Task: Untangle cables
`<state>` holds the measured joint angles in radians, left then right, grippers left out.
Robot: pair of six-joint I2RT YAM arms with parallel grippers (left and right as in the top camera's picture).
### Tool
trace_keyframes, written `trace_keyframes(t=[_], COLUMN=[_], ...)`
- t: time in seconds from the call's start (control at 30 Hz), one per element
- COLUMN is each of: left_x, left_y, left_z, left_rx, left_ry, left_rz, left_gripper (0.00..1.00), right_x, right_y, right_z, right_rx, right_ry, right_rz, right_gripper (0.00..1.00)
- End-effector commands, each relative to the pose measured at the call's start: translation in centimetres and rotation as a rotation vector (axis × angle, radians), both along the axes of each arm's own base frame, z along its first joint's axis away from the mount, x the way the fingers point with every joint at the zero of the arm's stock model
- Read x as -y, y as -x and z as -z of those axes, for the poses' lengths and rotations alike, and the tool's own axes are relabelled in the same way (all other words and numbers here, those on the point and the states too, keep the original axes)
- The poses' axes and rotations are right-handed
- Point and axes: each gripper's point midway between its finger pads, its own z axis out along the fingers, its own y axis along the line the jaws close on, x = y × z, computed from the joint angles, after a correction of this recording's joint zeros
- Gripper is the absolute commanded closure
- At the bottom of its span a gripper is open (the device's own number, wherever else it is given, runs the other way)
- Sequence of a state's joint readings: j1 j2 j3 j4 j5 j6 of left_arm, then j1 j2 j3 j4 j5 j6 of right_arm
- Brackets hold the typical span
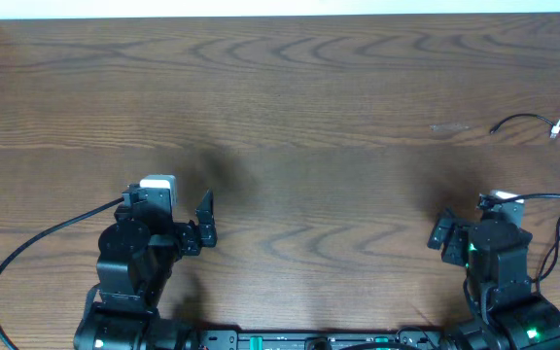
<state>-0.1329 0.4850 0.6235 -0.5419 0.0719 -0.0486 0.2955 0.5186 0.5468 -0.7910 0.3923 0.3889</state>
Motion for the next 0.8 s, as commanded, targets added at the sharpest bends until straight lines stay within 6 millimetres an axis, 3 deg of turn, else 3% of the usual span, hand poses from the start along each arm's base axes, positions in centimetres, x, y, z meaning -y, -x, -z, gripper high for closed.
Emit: trace_keyframes(t=[0.0, 0.17, 0.37, 0.43, 0.6, 0.77], left_x=[-0.1, -0.7, -0.8, -0.9, -1.4, -1.9], left_y=[0.0, 0.0, 0.7, 1.2, 2.2, 2.9], left_z=[-0.4, -0.8, -5.4, -6.0, -6.3, -4.8], left_rx=[0.011, 0.034, 0.264, 0.314, 0.384, 0.426], left_ry=[-0.003, -0.019, 0.046, 0.053, 0.075, 0.077], left_rz=[-0.009, -0.031, -0.045, -0.046, -0.069, -0.086], left_gripper=[0.02, 0.02, 0.02, 0.02, 0.02, 0.02], right_x=[0.3, 0.4, 0.4, 0.4, 0.4, 0.4], right_y=[0.3, 0.6, 0.7, 0.7, 0.7, 0.7], right_z=[0.3, 0.6, 0.7, 0.7, 0.7, 0.7], right_rx=[-0.014, -0.036, -0.04, -0.04, -0.04, -0.04], right_ry=[0.016, 0.022, 0.023, 0.023, 0.023, 0.023], right_rz=[0.003, 0.003, 0.003, 0.003, 0.003, 0.003], right_gripper=[0.01, 0.01, 0.01, 0.01, 0.01, 0.01])
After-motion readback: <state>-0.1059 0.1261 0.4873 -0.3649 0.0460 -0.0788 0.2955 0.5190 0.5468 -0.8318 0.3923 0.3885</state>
